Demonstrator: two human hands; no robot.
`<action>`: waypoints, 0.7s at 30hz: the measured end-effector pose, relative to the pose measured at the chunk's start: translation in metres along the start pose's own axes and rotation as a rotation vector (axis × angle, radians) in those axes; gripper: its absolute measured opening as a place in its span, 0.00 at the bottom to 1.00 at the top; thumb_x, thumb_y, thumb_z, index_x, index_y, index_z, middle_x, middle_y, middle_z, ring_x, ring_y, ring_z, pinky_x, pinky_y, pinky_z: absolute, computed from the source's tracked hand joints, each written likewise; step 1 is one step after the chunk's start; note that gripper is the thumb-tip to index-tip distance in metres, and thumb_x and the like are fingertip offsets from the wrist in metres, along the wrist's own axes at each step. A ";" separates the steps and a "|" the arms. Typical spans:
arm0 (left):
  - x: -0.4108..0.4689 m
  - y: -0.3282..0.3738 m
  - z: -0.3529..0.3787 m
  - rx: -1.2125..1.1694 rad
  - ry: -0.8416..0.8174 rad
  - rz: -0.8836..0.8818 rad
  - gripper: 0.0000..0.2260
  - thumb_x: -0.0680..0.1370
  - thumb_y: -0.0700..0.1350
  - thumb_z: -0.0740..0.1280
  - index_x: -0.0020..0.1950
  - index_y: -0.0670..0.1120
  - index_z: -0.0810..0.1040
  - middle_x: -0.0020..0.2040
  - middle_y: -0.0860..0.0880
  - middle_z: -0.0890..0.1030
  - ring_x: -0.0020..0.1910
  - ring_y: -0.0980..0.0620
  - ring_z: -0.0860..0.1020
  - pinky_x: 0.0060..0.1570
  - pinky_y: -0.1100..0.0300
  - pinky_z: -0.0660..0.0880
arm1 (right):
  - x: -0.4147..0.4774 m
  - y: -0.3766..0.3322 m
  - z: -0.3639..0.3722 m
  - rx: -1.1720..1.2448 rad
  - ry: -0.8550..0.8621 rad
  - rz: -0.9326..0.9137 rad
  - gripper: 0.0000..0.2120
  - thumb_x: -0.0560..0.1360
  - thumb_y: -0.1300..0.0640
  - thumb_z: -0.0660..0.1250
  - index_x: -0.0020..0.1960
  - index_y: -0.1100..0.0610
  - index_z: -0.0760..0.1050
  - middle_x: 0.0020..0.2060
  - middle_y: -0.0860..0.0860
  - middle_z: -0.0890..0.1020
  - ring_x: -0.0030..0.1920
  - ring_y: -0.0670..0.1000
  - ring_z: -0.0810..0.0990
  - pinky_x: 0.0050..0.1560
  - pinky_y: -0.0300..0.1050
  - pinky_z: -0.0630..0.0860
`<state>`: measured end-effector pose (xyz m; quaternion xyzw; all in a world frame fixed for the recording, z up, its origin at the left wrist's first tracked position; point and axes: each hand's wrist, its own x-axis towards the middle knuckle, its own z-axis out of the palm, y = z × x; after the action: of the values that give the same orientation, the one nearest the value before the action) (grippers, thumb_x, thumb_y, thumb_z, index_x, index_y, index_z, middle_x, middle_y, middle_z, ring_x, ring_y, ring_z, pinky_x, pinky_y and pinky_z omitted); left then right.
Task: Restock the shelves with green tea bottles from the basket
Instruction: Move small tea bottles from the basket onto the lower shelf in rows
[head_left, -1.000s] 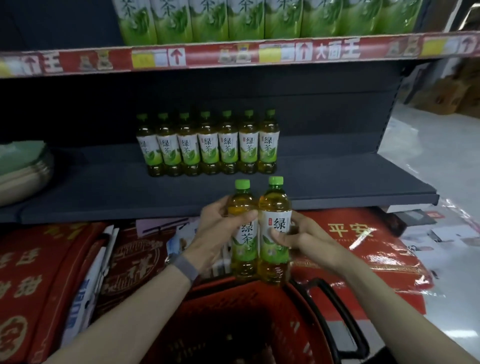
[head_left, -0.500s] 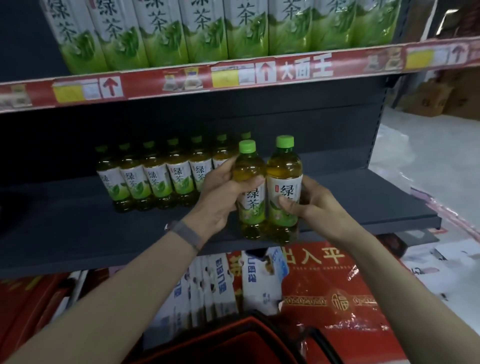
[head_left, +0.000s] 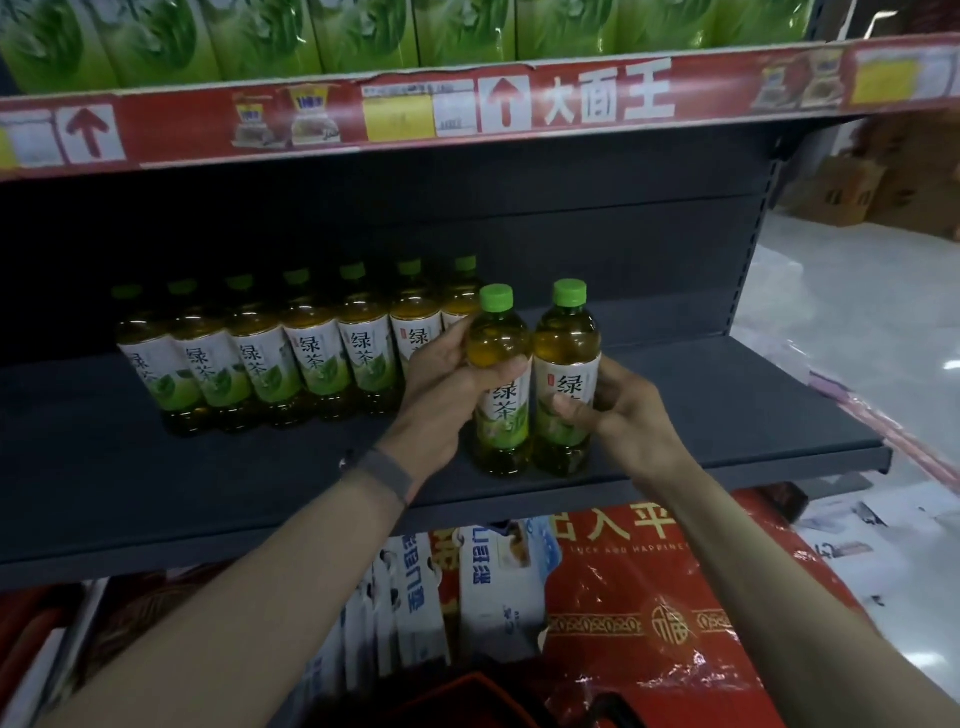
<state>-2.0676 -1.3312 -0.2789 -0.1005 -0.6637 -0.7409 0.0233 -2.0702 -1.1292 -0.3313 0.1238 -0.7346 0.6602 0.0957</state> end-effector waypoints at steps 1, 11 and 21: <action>0.002 -0.001 0.000 -0.005 -0.001 0.002 0.24 0.75 0.32 0.75 0.69 0.46 0.80 0.60 0.49 0.87 0.62 0.51 0.84 0.67 0.42 0.77 | 0.002 0.000 -0.001 0.009 -0.014 0.009 0.19 0.78 0.65 0.74 0.68 0.59 0.79 0.58 0.54 0.88 0.59 0.53 0.86 0.59 0.51 0.84; -0.020 -0.036 -0.018 0.357 -0.007 -0.083 0.37 0.66 0.46 0.85 0.72 0.54 0.76 0.61 0.58 0.84 0.60 0.60 0.82 0.60 0.59 0.79 | 0.003 0.011 -0.005 -0.032 0.035 0.159 0.42 0.66 0.52 0.85 0.75 0.54 0.71 0.61 0.49 0.84 0.63 0.50 0.83 0.64 0.51 0.81; -0.025 -0.087 -0.007 0.588 0.216 0.006 0.19 0.71 0.52 0.81 0.62 0.59 0.84 0.55 0.65 0.86 0.55 0.62 0.83 0.60 0.51 0.81 | 0.003 0.030 0.001 -0.299 0.176 0.115 0.30 0.75 0.53 0.80 0.73 0.54 0.72 0.58 0.46 0.82 0.58 0.47 0.81 0.53 0.36 0.76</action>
<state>-2.0588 -1.3302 -0.3693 -0.0118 -0.8429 -0.5235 0.1238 -2.0819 -1.1276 -0.3592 0.0076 -0.8194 0.5562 0.1388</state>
